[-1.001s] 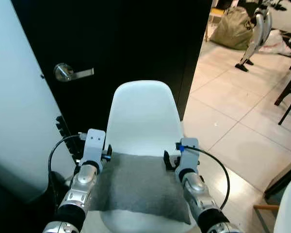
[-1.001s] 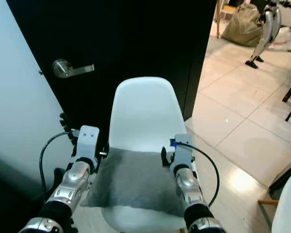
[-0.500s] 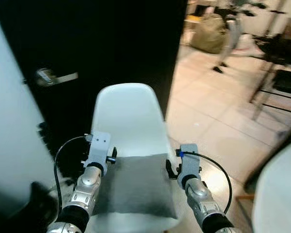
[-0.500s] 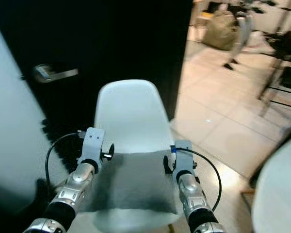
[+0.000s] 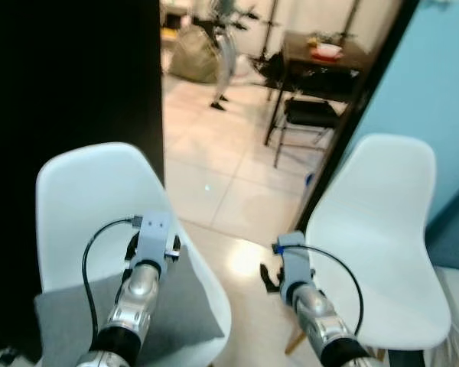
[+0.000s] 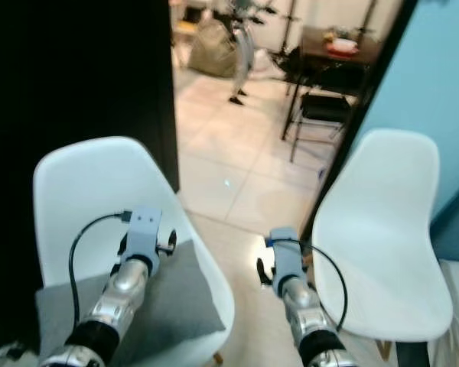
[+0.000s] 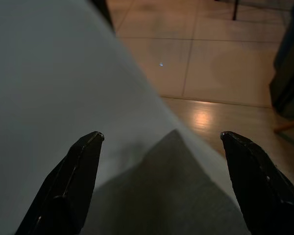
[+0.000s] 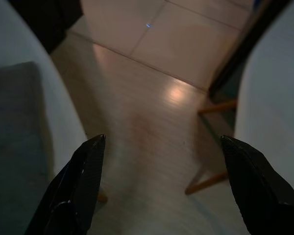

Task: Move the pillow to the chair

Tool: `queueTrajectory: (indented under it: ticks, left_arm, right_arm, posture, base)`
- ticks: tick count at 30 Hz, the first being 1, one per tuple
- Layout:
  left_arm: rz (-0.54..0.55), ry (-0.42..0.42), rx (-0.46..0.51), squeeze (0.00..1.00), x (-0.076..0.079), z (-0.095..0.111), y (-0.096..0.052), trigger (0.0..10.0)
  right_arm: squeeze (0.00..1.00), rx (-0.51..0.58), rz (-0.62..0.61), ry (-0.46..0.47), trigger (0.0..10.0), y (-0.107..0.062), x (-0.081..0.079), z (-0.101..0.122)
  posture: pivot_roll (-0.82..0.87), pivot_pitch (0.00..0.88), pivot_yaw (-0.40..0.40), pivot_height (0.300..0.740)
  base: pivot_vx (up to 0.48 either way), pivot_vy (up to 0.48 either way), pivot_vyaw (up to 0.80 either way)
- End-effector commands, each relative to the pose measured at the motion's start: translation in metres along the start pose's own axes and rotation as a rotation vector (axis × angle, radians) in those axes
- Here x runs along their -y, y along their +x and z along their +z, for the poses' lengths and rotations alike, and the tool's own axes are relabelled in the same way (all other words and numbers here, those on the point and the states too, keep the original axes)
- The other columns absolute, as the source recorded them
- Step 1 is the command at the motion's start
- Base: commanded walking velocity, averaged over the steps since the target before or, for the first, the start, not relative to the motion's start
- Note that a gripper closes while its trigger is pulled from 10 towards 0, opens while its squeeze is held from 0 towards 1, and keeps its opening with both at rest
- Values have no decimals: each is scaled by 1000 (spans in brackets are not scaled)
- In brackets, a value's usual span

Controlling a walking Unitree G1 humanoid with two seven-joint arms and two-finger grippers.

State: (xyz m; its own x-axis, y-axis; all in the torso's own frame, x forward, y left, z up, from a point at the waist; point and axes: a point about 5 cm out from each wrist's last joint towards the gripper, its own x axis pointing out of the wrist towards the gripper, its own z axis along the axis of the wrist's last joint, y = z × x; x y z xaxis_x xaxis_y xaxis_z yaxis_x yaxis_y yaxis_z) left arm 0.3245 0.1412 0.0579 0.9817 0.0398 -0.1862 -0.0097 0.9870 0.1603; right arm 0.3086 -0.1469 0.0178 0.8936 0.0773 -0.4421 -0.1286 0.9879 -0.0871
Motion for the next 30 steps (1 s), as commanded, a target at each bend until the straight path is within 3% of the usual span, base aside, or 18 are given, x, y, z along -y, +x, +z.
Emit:
queueTrajectory:
  ticks: [1,6,20,24,30]
  left_arm:
    - [-15,-9,-13,0,4,-2,-1,10000]
    - [-58,22,-29,0,5,-1,2,10000]
    - [-57,1,-23,0,3,3,5,10000]
    - [-120,50,-34,0,11,3,6,10000]
    - [-18,6,-26,0,2,7,9,10000]
  right_arm:
    - [0,-5,-19,4,10000,0,4,0]
    - [0,2,-44,19,10000,1,6,3]
    - [0,-16,-69,27,10000,0,12,0]
    - [0,-35,-82,10,10000,-1,14,-4]
    - [0,-28,-97,21,10000,-1,16,-3]
  posture:
    - [-51,19,-65,740]
    - [-45,18,-44,740]
    - [-42,11,-40,740]
    - [-41,8,-42,740]
    - [-46,10,-50,740]
  base:
    - [0,0,-800]
    - [0,0,-800]
    - [0,0,-800]
    - [0,0,-800]
    - [0,0,-800]
